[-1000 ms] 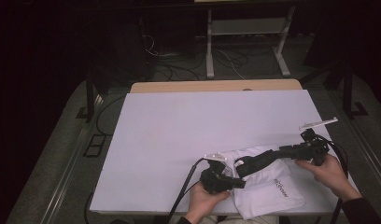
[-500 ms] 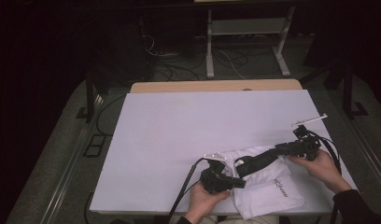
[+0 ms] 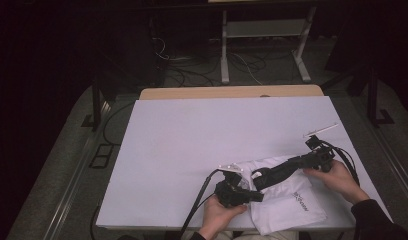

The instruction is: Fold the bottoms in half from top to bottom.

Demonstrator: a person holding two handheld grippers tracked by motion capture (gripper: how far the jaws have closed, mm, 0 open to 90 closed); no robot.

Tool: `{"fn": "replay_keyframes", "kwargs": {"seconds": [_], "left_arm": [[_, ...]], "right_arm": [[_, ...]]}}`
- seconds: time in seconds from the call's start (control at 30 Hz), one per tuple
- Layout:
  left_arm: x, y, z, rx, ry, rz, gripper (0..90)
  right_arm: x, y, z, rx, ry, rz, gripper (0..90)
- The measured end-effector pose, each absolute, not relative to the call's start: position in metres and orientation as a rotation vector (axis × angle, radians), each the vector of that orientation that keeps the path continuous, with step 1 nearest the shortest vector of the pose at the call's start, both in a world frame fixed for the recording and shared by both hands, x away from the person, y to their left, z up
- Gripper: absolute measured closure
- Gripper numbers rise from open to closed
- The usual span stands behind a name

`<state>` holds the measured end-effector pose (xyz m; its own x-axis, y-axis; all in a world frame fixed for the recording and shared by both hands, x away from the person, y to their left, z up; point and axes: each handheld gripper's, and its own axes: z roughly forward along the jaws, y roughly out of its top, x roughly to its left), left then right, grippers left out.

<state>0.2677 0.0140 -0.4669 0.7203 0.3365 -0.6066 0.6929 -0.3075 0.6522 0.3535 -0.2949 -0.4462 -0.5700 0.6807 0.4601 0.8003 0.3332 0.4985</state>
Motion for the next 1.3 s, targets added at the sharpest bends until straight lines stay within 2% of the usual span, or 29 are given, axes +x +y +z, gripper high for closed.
{"fn": "replay_keyframes", "kwargs": {"seconds": [0.23, 0.33, 0.53, 0.67, 0.9, 1.0, 1.3], "left_arm": [[0.267, 0.013, -0.468, 1.914, 0.791, -0.444, 87.0], [0.267, 0.013, -0.467, 1.917, 0.786, -0.441, 86.7], [0.265, 0.013, -0.464, 1.963, 0.732, -0.401, 76.2], [0.261, 0.013, -0.459, 1.992, 0.718, -0.347, 61.9], [0.252, 0.019, -0.447, 2.0, 0.732, -0.177, 37.7], [0.254, 0.022, -0.442, 1.985, 0.729, -0.161, 31.1], [0.27, 0.028, -0.434, 1.885, 0.702, -0.168, 20.5]], "right_arm": [[0.353, -0.289, -0.444, -1.339, -2.488, -1.081, 74.7], [0.352, -0.29, -0.441, -1.315, -2.495, -1.111, 79.4], [0.35, -0.293, -0.436, -1.272, -2.478, -1.15, 81.0], [0.348, -0.295, -0.433, -1.249, -2.471, -1.179, 81.4], [0.341, -0.298, -0.426, -1.222, -2.475, -1.213, 81.4], [0.338, -0.298, -0.423, -1.211, -2.48, -1.219, 81.4], [0.33, -0.304, -0.42, -1.195, -2.453, -1.259, 81.4]]}}
